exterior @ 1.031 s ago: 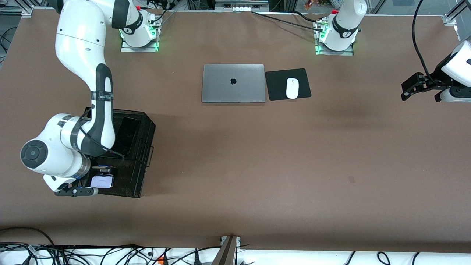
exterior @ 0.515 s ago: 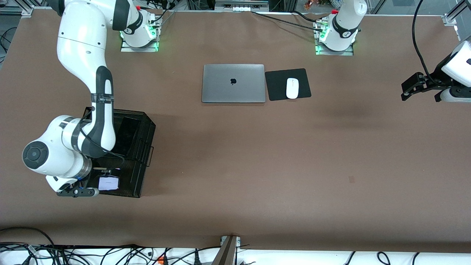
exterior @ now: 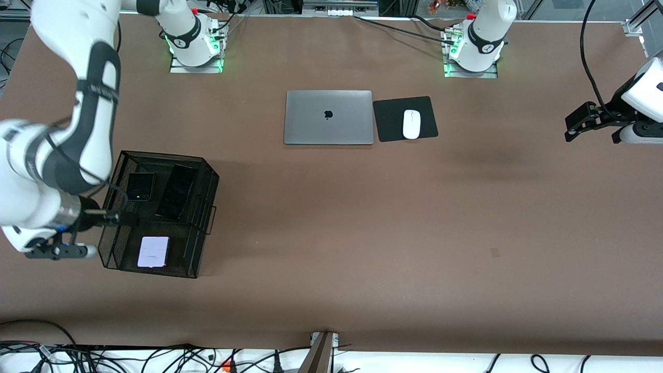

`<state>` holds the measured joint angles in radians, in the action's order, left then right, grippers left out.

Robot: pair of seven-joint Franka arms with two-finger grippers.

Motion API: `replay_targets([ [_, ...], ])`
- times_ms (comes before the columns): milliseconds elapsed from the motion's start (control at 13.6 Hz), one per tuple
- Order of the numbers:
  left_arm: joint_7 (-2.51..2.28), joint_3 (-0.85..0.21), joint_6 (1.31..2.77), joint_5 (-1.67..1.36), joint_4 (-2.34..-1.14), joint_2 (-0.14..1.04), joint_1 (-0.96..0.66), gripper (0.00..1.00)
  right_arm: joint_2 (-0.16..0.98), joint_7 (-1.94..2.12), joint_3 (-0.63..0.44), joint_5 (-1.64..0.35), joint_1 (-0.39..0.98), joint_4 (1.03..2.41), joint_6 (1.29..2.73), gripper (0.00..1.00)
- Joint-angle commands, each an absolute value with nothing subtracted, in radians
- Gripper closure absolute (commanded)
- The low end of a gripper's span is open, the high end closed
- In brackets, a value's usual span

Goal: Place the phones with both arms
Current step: 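Release the white phone in the basket and raise the right gripper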

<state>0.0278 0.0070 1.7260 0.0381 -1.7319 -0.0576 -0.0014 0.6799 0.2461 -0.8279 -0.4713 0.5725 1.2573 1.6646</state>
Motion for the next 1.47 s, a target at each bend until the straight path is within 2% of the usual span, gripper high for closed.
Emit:
replay_targets([
  [0, 0.044, -0.003, 1.706, 0.058, -1.707, -0.049, 0.008, 0.00, 0.588, 0.236, -0.912, -0.408, 0.691, 1.337, 1.615, 0.00],
  [147, 0.044, -0.003, 1.706, 0.058, -1.707, -0.049, 0.008, 0.00, 0.534, 0.235, -0.931, -0.378, 0.723, 1.387, 1.618, 0.00],
  [368, 0.045, -0.003, 1.706, 0.058, -1.707, -0.049, 0.008, 0.00, 0.441, 0.221, -0.878, -0.302, 0.715, 1.452, 1.631, 0.00],
  [442, 0.044, -0.003, 1.706, 0.058, -1.707, -0.049, 0.008, 0.00, 0.399, 0.194, -0.830, -0.263, 0.691, 1.478, 1.638, 0.00],
  [736, 0.045, -0.003, 1.706, 0.058, -1.707, -0.049, 0.008, 0.00, 0.198, 0.036, -0.478, -0.037, 0.470, 1.601, 1.675, 0.00],
  [1104, 0.046, -0.003, 1.706, 0.058, -1.707, -0.049, 0.008, 0.00, 0.054, 0.011, -0.084, 0.040, 0.065, 1.675, 1.660, 0.00],
  [1252, 0.046, -0.003, 1.706, 0.058, -1.707, -0.049, 0.008, 0.00, 0.041, 0.008, 0.009, 0.041, -0.039, 1.663, 1.629, 0.00],
  [1399, 0.046, -0.003, 1.706, 0.058, -1.707, -0.049, 0.008, 0.00, 0.038, 0.009, 0.014, 0.043, -0.046, 1.657, 1.625, 0.00],
])
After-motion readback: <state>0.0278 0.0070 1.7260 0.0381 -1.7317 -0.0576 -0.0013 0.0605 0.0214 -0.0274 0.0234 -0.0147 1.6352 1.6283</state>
